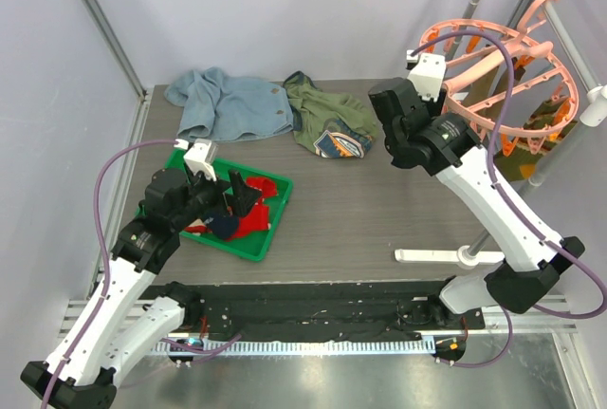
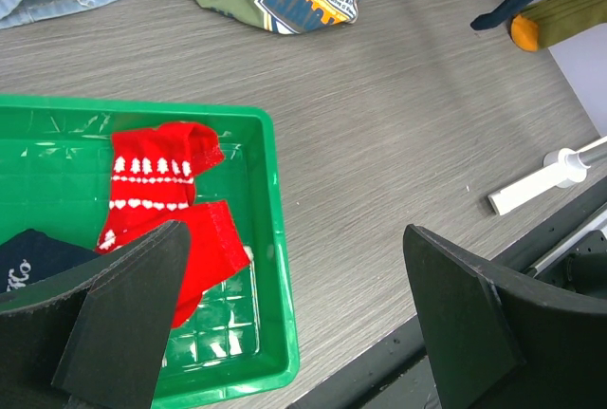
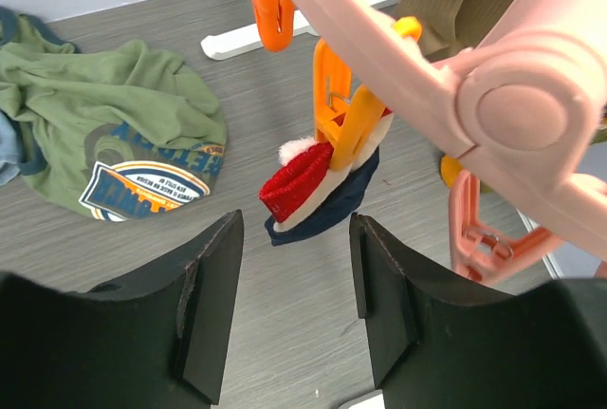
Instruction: Remove the socks clipped to the hanger
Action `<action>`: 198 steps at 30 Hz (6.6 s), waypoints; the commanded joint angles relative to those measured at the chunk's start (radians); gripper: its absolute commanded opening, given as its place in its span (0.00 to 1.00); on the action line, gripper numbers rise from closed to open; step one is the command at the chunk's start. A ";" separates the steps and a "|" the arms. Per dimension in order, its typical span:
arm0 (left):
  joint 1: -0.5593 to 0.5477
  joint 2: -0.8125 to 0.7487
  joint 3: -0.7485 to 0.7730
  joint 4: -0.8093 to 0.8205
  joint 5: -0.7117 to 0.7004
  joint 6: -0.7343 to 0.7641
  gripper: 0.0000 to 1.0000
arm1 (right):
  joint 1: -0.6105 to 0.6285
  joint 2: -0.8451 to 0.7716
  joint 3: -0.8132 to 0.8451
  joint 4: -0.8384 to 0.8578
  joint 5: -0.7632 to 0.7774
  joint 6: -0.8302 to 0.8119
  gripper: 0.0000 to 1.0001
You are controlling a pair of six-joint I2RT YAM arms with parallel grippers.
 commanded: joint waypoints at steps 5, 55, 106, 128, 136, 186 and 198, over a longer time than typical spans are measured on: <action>0.003 -0.013 -0.004 0.041 0.002 -0.009 1.00 | 0.000 0.001 -0.052 0.113 0.137 0.003 0.55; -0.560 1.077 0.664 0.770 -0.028 0.108 0.91 | -0.034 -0.269 -0.121 0.182 -0.277 -0.098 0.01; -0.825 1.025 0.577 0.928 -0.545 0.320 0.00 | -0.056 -0.145 0.059 0.111 -0.075 -0.161 0.52; -0.835 1.022 0.571 0.928 -0.552 0.333 0.00 | -0.056 -0.143 -0.066 0.269 0.008 -0.186 0.01; -0.835 0.970 0.471 0.951 -0.604 0.301 0.00 | -0.056 -0.158 -0.078 0.282 -0.045 -0.169 0.01; 0.035 0.479 0.170 -0.184 -0.700 -0.399 0.96 | -0.059 -0.496 -0.495 0.321 -0.653 -0.305 0.84; -0.046 0.329 0.122 0.016 -0.322 -0.122 1.00 | -0.057 -0.251 -0.468 0.476 -0.409 -0.296 0.83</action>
